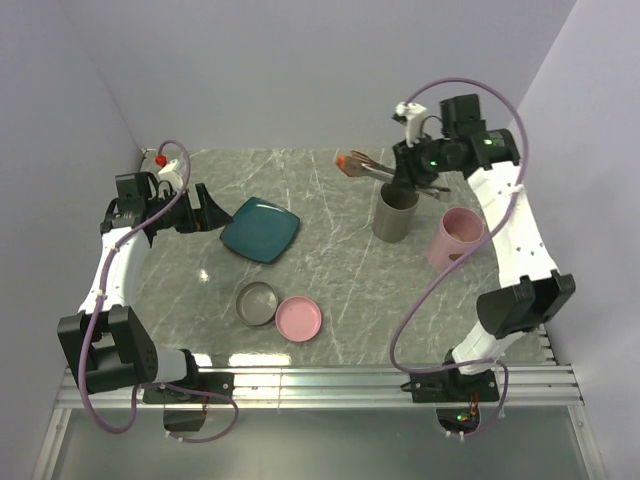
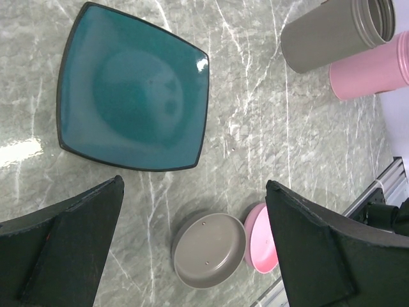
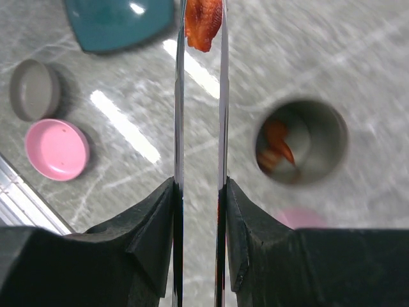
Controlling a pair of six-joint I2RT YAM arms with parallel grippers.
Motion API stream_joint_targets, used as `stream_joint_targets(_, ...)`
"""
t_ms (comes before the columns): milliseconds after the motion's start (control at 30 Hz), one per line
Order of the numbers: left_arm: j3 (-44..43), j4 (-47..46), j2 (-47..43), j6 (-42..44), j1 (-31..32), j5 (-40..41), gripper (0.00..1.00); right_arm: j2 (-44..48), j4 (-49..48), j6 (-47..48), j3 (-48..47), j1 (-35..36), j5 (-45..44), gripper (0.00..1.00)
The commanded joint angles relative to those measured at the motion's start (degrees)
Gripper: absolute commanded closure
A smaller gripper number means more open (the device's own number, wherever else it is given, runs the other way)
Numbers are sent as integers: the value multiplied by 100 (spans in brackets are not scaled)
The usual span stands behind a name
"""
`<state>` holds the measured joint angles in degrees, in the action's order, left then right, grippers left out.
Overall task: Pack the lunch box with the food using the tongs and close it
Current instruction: Place the fake food in the packing box.
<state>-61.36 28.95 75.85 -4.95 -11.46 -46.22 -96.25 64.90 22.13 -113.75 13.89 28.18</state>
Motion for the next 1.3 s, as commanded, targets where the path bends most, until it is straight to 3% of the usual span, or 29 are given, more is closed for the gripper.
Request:
stream_joint_targets(0, -201, -179, -27, 56, 91, -63, 1, 519, 128, 186, 336, -447, 161, 73)
stream_joint_targets(400, -271, -249, -27, -32, 250, -19, 1, 1046, 515, 652, 977, -1854, 47, 73)
stream_joint_targets(800, -403, -214, 0, 29, 259, 16, 1, 941, 286, 582, 1356, -1943, -146, 71)
stream_joint_targets(1267, -201, -416, -27, -94, 259, -19, 1, 660, 453, 573, 970, -1925, -138, 55)
